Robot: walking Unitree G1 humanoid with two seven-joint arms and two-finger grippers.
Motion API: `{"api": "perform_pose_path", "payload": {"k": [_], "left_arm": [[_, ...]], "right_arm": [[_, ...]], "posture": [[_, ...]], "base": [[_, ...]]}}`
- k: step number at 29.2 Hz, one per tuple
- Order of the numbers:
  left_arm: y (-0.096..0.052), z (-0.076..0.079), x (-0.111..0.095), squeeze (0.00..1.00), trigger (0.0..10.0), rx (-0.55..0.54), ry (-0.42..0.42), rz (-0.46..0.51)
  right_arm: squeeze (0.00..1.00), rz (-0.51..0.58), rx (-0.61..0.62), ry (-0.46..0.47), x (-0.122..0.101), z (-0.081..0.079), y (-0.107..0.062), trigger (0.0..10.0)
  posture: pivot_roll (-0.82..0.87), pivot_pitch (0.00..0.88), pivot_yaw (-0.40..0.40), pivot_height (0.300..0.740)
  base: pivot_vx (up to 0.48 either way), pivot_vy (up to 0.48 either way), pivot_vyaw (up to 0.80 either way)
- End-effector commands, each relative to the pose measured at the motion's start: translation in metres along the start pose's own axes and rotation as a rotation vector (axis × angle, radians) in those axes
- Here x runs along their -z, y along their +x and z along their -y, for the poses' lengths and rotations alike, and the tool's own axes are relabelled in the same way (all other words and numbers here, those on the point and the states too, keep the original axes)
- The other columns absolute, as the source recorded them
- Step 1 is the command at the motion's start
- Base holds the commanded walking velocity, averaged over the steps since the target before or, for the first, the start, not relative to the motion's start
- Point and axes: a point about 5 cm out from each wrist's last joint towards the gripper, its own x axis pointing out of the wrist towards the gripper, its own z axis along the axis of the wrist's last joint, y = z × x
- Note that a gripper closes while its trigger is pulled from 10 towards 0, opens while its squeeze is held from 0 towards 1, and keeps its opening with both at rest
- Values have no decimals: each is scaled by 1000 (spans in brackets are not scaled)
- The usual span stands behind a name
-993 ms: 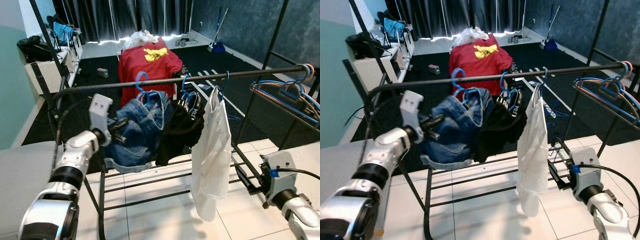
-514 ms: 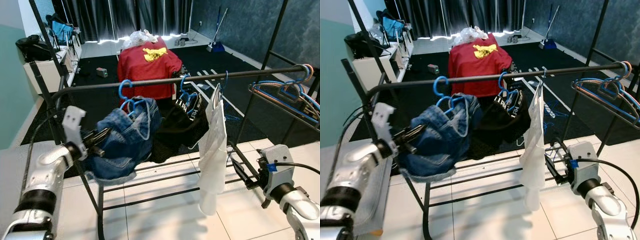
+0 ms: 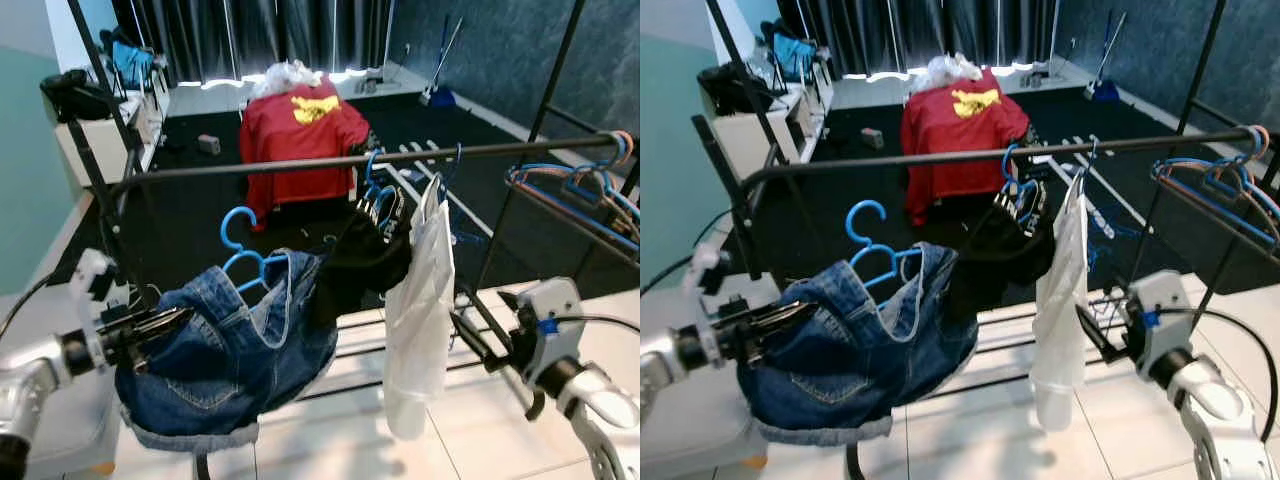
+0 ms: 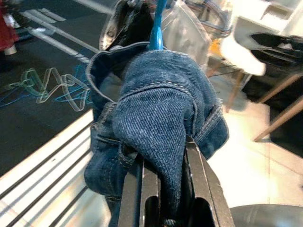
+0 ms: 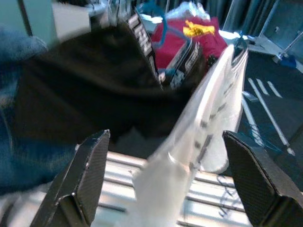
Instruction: Hang hanger
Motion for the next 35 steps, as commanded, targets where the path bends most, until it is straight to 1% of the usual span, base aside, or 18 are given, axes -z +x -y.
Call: {"api": "perform_pose_path", "payload": {"k": [1, 2, 3, 5, 7, 8, 9, 13, 19, 20, 21, 22, 23, 24, 25, 28, 31, 35], "left_arm": [[-3, 7, -18, 0, 7255, 75, 31, 45], [-3, 7, -18, 0, 7255, 75, 31, 45], [4, 15, -24, 0, 8941, 146, 43, 42], [4, 15, -24, 0, 8941, 146, 43, 42], [12, 26, -32, 0, 9059, 247, 56, 35], [12, 26, -32, 0, 9059, 247, 56, 35], [18, 31, -41, 0, 10000, 306, 93, 23], [29, 43, -63, 0, 10000, 413, 165, 31], [32, 48, -69, 0, 10000, 439, 174, 42], [32, 48, -69, 0, 10000, 439, 174, 42], [39, 45, -74, 0, 10000, 399, 235, 41], [39, 45, -74, 0, 10000, 399, 235, 41], [52, 41, -80, 0, 10000, 318, 317, 49], [52, 41, -80, 0, 10000, 318, 317, 49], [62, 41, -84, 0, 10000, 266, 376, 70], [73, 42, -87, 0, 10000, 216, 420, 96], [87, 49, -91, 0, 10000, 150, 460, 146], [93, 55, -99, 0, 10000, 108, 493, 203]], "right_arm": [[0, 96, -94, 93, -19, -11, 2, 10000], [0, 96, -94, 93, -19, -11, 2, 10000], [0, 180, -206, 163, -37, -16, -3, 10000], [0, 180, -206, 163, -37, -16, -3, 10000], [0, 279, -370, 223, -59, -22, -13, 10000], [0, 279, -370, 223, -59, -22, -13, 10000], [0, 290, -401, 194, -68, -14, -19, 10000], [0, 359, -390, 190, -88, 2, -27, 10000], [0, 402, -371, 229, -94, 5, -28, 10000], [0, 402, -371, 229, -94, 5, -28, 10000], [0, 377, -201, 259, -90, 22, -18, 10000], [0, 377, -201, 259, -90, 22, -18, 10000], [0, 363, -87, 312, -88, 28, -8, 10000], [0, 363, -87, 312, -88, 28, -8, 10000], [0, 360, -43, 363, -88, 26, 0, 10000], [0, 370, -55, 416, -91, 16, 8, 10000], [0, 376, -159, 489, -95, -6, 13, 10000], [0, 300, -230, 489, -89, -21, 17, 10000]], "posture": [[101, 0, 12, 740], [101, 0, 12, 740], [104, 0, 6, 740], [104, 0, 6, 740], [104, 0, 3, 740], [104, 0, 3, 740], [103, 0, -2, 740], [102, 0, -1, 740], [97, 0, 0, 740], [97, 0, 0, 740], [88, 0, 10, 740], [88, 0, 10, 740], [89, 0, 9, 740], [89, 0, 9, 740], [89, 0, 8, 740], [86, 0, 11, 740], [84, 0, 14, 740], [87, 0, 12, 740]], "base": [[0, 0, 0], [0, 0, 0], [0, 0, 0], [0, 0, 0], [0, 0, 0], [0, 0, 0], [0, 0, 0], [0, 0, 0], [0, 0, 0], [0, 0, 0], [0, 0, 0], [0, 0, 0], [0, 0, 0], [0, 0, 0], [0, 0, 0], [0, 0, 0], [0, 0, 0], [0, 0, 0]]}}
